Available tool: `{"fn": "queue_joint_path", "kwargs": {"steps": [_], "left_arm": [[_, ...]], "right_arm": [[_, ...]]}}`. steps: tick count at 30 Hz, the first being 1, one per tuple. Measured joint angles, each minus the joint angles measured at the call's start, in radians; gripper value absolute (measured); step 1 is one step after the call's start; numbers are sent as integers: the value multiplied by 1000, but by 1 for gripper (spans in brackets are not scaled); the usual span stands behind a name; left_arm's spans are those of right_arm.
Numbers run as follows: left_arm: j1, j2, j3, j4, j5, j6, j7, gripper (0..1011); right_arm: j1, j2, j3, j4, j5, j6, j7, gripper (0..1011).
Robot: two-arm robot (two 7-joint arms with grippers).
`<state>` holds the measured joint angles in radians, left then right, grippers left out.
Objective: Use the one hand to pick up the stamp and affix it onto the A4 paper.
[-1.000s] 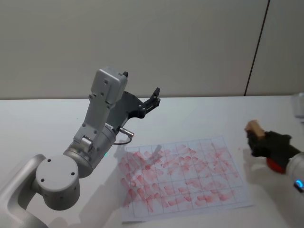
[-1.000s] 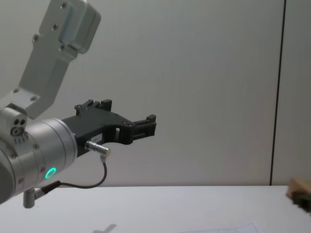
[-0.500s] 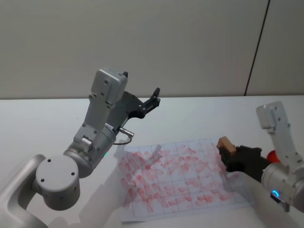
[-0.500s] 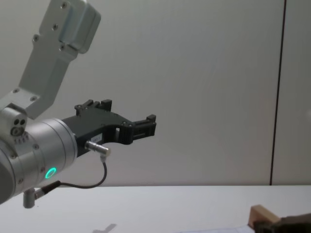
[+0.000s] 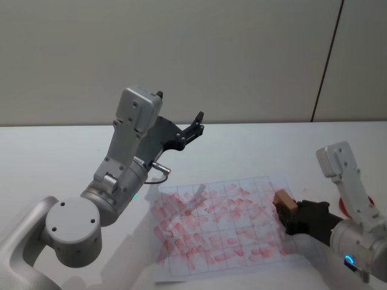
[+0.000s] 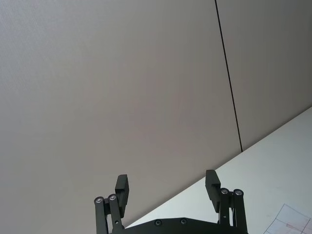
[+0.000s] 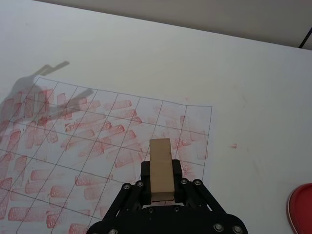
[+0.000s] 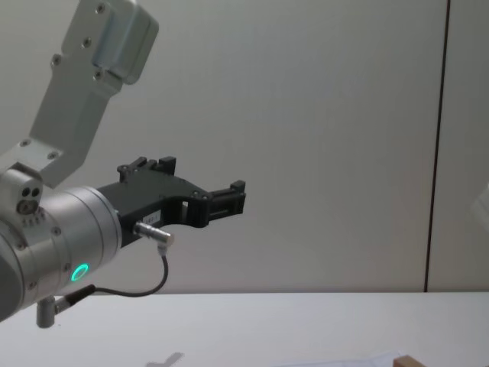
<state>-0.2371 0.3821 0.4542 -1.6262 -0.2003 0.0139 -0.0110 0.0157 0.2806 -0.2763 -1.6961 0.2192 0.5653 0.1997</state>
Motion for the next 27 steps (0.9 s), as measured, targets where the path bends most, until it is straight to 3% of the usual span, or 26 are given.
{"fn": "queue_joint_path", "kwargs": {"steps": [11,27], "left_arm": [[0,0,0,0,0,0,0,1001],[0,0,0,0,0,0,0,1001]], "right_arm": [[-22,18,-3,-11,-13,14,27,221],[-10,14,-18,51,-46,-2,91,221]]}}
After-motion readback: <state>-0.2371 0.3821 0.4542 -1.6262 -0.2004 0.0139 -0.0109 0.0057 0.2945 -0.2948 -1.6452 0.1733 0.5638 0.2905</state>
